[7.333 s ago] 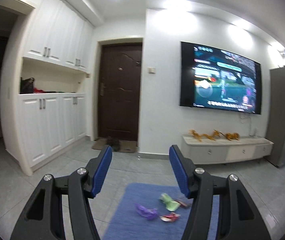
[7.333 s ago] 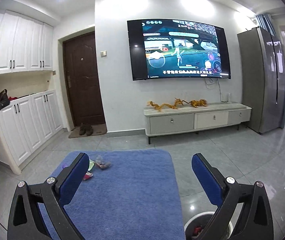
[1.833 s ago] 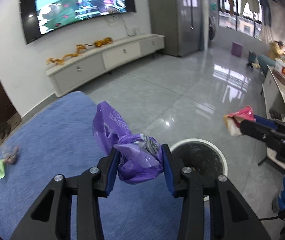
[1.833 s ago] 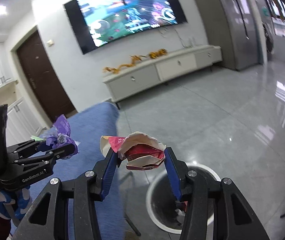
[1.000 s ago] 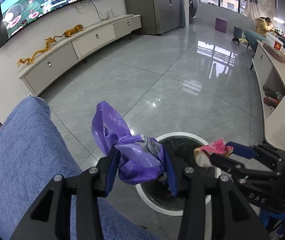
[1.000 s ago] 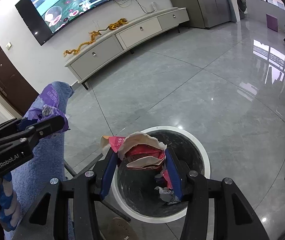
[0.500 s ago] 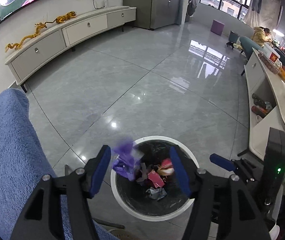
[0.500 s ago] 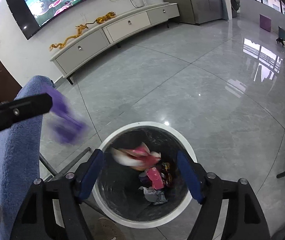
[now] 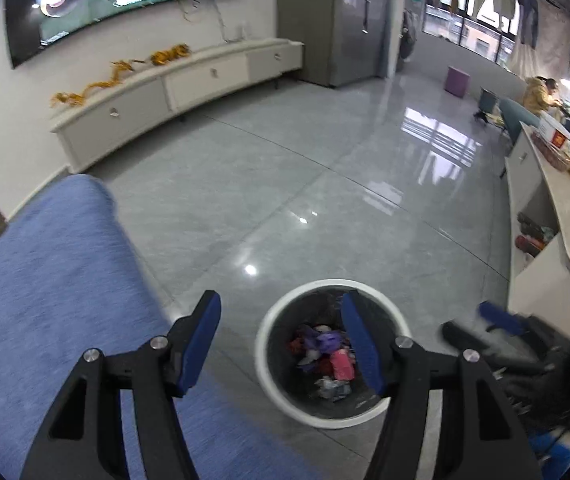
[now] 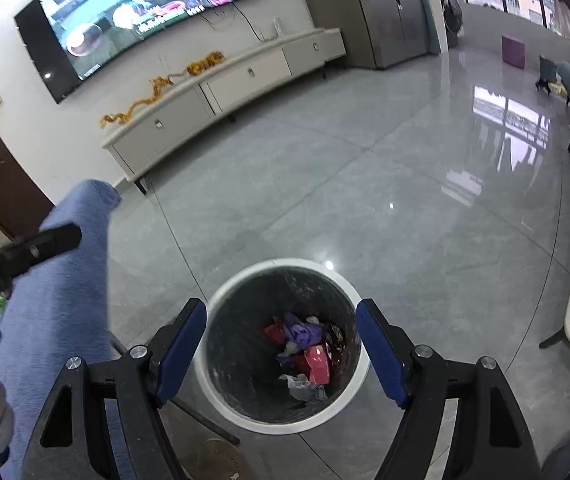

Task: Collect trash
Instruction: 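Move both grippers back over the green paper and clear bag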

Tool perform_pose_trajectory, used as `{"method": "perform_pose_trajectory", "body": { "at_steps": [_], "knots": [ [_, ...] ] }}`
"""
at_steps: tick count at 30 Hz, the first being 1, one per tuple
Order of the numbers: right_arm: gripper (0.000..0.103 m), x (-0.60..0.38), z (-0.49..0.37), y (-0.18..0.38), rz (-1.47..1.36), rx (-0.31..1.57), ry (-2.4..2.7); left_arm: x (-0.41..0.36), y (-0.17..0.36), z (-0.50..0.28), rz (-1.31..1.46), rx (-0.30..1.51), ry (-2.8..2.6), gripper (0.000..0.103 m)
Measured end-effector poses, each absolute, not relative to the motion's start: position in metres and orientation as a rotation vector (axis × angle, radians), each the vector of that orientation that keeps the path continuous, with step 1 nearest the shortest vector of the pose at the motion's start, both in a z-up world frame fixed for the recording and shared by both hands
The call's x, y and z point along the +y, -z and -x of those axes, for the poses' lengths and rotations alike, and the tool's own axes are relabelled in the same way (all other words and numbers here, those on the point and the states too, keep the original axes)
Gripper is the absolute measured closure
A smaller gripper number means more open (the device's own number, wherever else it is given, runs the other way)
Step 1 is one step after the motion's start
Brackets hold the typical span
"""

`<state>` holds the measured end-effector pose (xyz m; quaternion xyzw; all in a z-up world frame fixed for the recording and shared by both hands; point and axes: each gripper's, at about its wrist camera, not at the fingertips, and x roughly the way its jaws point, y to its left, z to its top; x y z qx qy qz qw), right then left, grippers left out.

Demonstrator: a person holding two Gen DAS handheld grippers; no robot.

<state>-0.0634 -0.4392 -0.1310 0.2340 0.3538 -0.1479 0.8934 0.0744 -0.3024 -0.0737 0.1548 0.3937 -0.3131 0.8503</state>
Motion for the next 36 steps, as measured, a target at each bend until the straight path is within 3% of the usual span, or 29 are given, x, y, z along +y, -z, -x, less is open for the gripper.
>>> {"method": "perform_pose_trajectory", "body": {
  "at_steps": [14,17,22,36],
  "knots": [
    [0.024,-0.329,0.085,-0.004,-0.299,0.465,0.067,-0.125,-0.022,-0.04,-0.122,0.596,0.336,0.038],
    [0.022,-0.302,0.082,-0.016,-0.265,0.441,0.016,-0.088,-0.036,-0.023,-0.095,0.535,0.25,0.029],
    [0.02,-0.26,0.07,-0.026,-0.211,0.442,-0.041,-0.041,-0.053,0.001,-0.074,0.457,0.152,0.027],
    [0.0,-0.182,0.055,-0.056,-0.119,0.417,-0.067,0.056,-0.066,0.008,0.043,0.348,0.057,0.027]
  ]
}}
